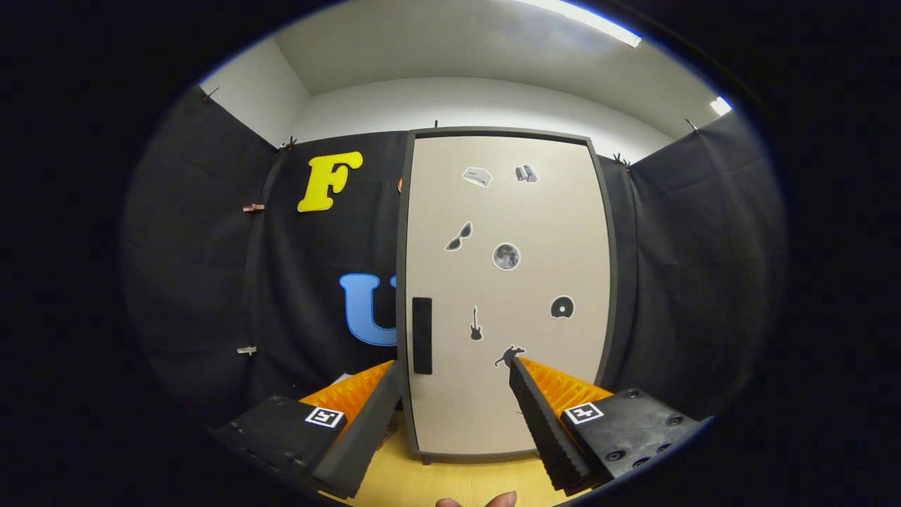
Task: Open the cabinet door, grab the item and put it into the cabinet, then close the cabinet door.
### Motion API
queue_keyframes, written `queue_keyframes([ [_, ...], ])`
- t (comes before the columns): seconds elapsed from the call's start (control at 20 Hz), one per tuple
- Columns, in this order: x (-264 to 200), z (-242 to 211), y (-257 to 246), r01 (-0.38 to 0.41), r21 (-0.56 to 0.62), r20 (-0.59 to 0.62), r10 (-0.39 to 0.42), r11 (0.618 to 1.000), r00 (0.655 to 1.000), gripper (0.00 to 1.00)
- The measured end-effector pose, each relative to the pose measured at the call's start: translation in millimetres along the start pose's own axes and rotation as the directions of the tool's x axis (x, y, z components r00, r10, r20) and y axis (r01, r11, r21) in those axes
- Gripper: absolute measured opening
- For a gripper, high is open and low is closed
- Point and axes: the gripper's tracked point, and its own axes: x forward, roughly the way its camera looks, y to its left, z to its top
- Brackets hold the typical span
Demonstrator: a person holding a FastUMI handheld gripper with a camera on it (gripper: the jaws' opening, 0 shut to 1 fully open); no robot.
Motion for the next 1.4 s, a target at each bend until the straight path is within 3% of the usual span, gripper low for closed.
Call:
queue_keyframes([
  [0.35, 83, -21, 36, -0.022, -0.003, -0.036, 0.022, 1.0, 0.999, 0.97],
  [0.75, 160, -62, 49, 0.002, -0.014, -0.076, -0.003, 1.0, 0.997, 0.97],
  [0.85, 173, -66, 47, 0.02, -0.028, -0.069, -0.022, 0.999, 0.997, 0.93],
  [1.1, 199, -70, 40, 0.074, -0.033, -0.077, -0.076, 0.997, 0.994, 0.46],
  [1.15, 197, -70, 41, 0.084, -0.013, -0.081, -0.085, 0.996, 0.993, 0.4],
  [1.25, 196, -69, 40, 0.099, 0.008, -0.075, -0.098, 0.995, 0.992, 0.41],
  [1.4, 195, -69, 38, 0.086, 0.018, -0.093, -0.084, 0.996, 0.992, 0.25],
])
